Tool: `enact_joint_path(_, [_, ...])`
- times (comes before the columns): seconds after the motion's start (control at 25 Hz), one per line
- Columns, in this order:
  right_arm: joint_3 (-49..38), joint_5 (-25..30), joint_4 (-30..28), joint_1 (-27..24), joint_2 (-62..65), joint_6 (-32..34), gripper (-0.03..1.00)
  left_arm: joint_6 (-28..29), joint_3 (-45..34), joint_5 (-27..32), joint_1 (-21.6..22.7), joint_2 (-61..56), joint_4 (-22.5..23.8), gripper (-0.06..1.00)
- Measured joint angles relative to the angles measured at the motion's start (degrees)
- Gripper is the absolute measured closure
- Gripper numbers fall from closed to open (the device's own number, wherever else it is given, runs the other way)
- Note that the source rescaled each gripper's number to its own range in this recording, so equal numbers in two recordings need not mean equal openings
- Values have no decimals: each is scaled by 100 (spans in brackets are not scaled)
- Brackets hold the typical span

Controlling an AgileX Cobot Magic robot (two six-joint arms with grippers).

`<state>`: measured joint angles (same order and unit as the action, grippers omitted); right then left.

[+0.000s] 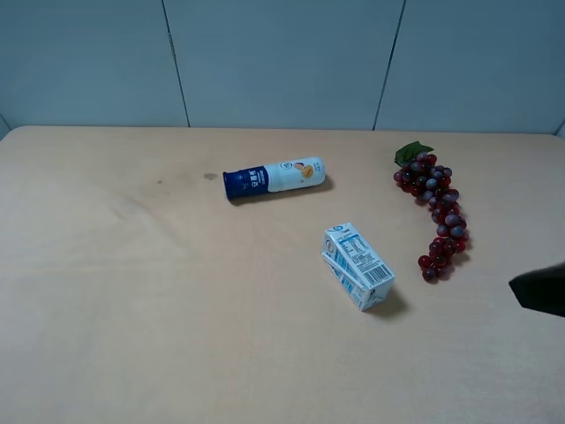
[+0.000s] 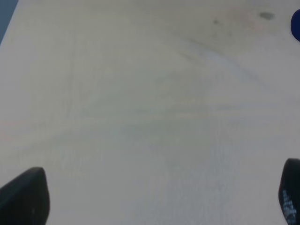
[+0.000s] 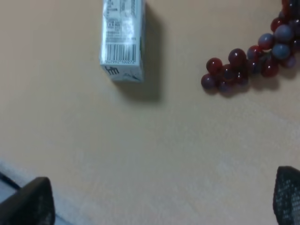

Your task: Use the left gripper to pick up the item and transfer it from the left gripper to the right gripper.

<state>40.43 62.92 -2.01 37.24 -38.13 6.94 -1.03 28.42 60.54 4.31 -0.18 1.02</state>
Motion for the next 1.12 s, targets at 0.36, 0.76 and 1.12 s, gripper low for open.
enact_joint_path(0.36, [-1016,-288,-103,0,2629,0,-3,0,0,0,0,0,0,-3])
enact_joint_path(0.76, [-1176,-419,-138,0,3664,0,-3,0,0,0,0,0,0,-3])
enact_joint_path(1.12, [-1176,-421,-138,-6,3670,0,-3,0,0,0,0,0,0,-3])
